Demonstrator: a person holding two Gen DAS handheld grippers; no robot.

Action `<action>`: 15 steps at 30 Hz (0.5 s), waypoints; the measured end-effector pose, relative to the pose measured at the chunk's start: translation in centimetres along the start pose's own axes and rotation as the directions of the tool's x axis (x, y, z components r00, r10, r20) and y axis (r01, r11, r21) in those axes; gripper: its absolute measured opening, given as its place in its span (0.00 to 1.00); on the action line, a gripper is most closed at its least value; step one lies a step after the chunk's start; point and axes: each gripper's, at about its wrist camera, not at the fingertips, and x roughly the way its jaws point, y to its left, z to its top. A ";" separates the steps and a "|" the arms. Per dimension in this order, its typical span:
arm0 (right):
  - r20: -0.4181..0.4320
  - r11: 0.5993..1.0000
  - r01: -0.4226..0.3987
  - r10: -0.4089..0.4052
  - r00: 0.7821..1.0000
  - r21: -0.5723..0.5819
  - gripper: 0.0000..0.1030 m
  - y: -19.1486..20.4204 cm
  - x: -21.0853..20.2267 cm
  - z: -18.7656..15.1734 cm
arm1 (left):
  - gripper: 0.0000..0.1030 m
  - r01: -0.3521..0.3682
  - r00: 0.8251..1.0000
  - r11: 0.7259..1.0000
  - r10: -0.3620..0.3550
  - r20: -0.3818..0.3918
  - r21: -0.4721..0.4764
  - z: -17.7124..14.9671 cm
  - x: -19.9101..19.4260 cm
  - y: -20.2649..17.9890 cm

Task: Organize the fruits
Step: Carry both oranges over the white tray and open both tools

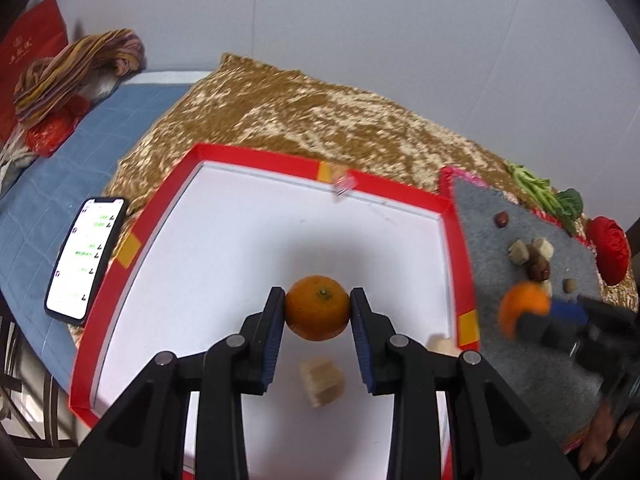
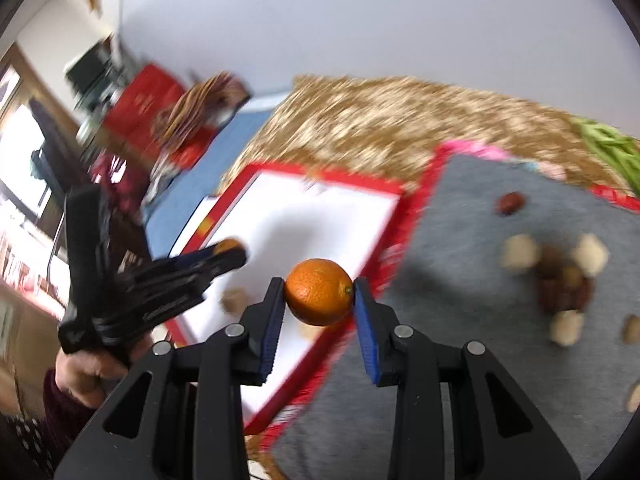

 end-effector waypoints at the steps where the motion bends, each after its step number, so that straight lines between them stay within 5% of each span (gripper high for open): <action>1: -0.022 1.000 -0.007 0.006 1.000 -0.019 0.35 0.8 1.0 -0.4 | 0.31 -0.003 1.000 1.000 0.003 -0.004 -0.002 0.0 0.1 0.2; 12: -0.119 0.992 -0.009 -0.006 0.993 -0.126 0.36 3.3 5.1 -2.5 | 0.32 -0.105 0.994 0.994 0.104 -0.020 -0.028 -0.1 0.2 1.1; 15: -0.102 0.989 -0.029 0.014 0.995 -0.142 0.36 3.9 4.5 -2.5 | 0.41 -0.142 0.990 0.989 0.142 0.002 -0.035 0.0 -0.1 1.1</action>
